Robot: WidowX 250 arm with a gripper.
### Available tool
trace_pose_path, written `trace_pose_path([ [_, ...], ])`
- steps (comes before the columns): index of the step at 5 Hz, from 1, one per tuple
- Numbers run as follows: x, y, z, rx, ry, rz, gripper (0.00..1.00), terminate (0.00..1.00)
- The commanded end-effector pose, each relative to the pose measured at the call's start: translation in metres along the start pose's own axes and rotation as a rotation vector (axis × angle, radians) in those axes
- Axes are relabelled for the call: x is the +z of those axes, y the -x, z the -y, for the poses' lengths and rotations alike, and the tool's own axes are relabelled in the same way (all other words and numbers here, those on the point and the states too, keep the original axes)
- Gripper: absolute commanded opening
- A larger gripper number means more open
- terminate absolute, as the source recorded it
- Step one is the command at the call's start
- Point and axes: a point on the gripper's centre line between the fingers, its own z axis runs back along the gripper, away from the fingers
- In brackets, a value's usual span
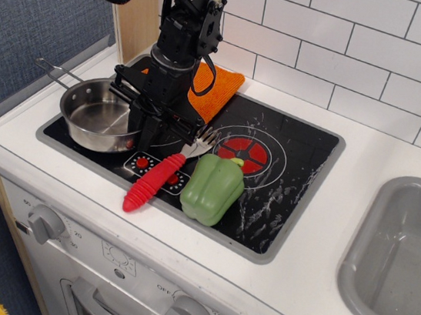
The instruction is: Move the pot and place it on the left burner.
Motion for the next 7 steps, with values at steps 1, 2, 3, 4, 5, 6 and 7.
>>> trace_pose_path([
  [1, 0.032, 0.017, -0.009, 0.05, 0.019, 0.107, 1.0, 0.0],
  [2, 0.045, 0.019, -0.01, 0.022, 0.054, 0.17, 1.0, 0.0],
  [3, 0.062, 0.018, -0.01, -0.03, 0.14, 0.268, 1.0, 0.0],
  [4, 0.064, 0.015, -0.006, -0.087, 0.177, 0.283, 1.0, 0.0],
  [5, 0.063, 0.01, -0.004, -0.157, 0.172, 0.256, 1.0, 0.0],
  [6, 0.063, 0.01, -0.004, -0.157, 0.172, 0.256, 1.0, 0.0],
  [7, 0.063, 0.01, -0.004, -0.157, 0.172, 0.256, 1.0, 1.0],
])
